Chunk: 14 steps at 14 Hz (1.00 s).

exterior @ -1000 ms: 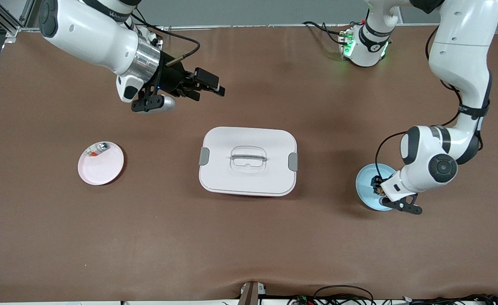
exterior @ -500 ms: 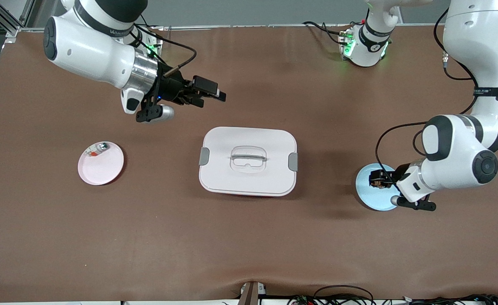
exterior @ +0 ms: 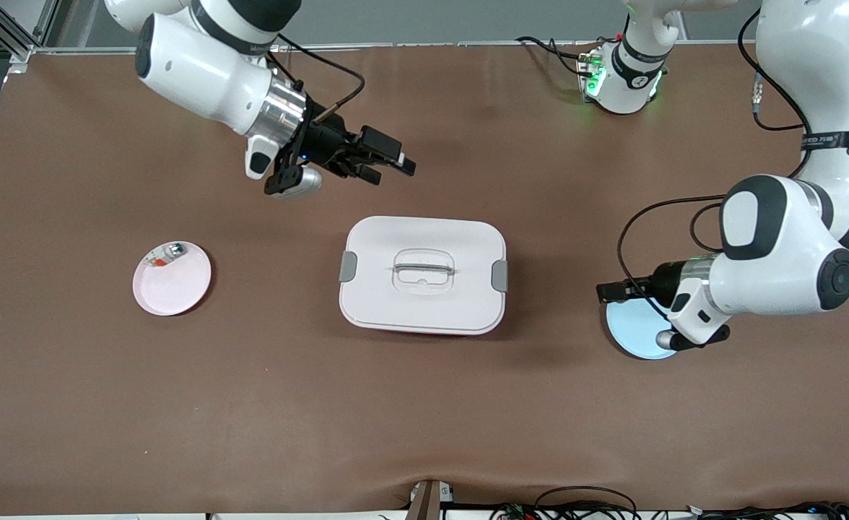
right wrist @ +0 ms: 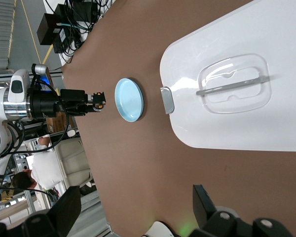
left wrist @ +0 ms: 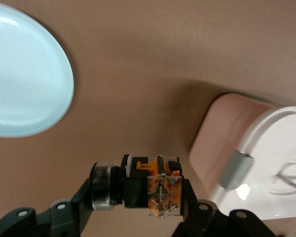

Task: Transfer orange switch to right arm and place
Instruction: 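Lift the switch with the left gripper while the right gripper approaches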

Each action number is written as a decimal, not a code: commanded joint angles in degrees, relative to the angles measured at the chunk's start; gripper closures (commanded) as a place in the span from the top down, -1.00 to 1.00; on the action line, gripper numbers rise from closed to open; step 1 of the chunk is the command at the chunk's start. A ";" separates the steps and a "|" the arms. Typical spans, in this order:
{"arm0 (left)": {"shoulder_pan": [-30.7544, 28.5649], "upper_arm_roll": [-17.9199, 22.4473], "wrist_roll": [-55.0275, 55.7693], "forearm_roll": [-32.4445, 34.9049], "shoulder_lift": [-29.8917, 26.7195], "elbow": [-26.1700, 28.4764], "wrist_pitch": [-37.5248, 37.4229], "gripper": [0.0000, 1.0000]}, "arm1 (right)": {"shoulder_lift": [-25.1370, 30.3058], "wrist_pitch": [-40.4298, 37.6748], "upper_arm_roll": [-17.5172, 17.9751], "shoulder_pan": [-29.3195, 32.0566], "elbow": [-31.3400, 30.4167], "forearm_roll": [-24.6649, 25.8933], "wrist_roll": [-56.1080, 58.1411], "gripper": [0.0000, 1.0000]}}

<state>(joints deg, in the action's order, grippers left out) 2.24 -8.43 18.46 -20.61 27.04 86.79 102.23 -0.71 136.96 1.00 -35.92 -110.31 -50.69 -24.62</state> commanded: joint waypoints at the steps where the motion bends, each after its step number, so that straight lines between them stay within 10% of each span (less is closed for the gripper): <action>1: -0.04 -3.33 13.30 -0.83 -1.11 -0.75 -1.51 -1.00 | 1.42 4.88 -0.29 -2.57 -2.44 -1.87 -0.70 1.00; 5: 0.31 -9.48 30.80 -1.97 -1.03 -2.77 -1.51 -1.00 | -3.05 20.00 -0.21 -11.70 -2.27 -7.67 -1.31 1.00; 14: 1.01 -15.46 54.01 -11.82 -0.94 -2.77 -1.42 -1.00 | -9.56 19.75 -0.21 -12.42 1.06 -7.76 -7.29 1.00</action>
<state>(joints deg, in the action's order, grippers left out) 3.16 -22.50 67.01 -31.55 26.54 84.31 101.66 -8.53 156.99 0.85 -48.29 -111.88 -57.24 -30.49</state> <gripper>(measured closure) 0.273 0.000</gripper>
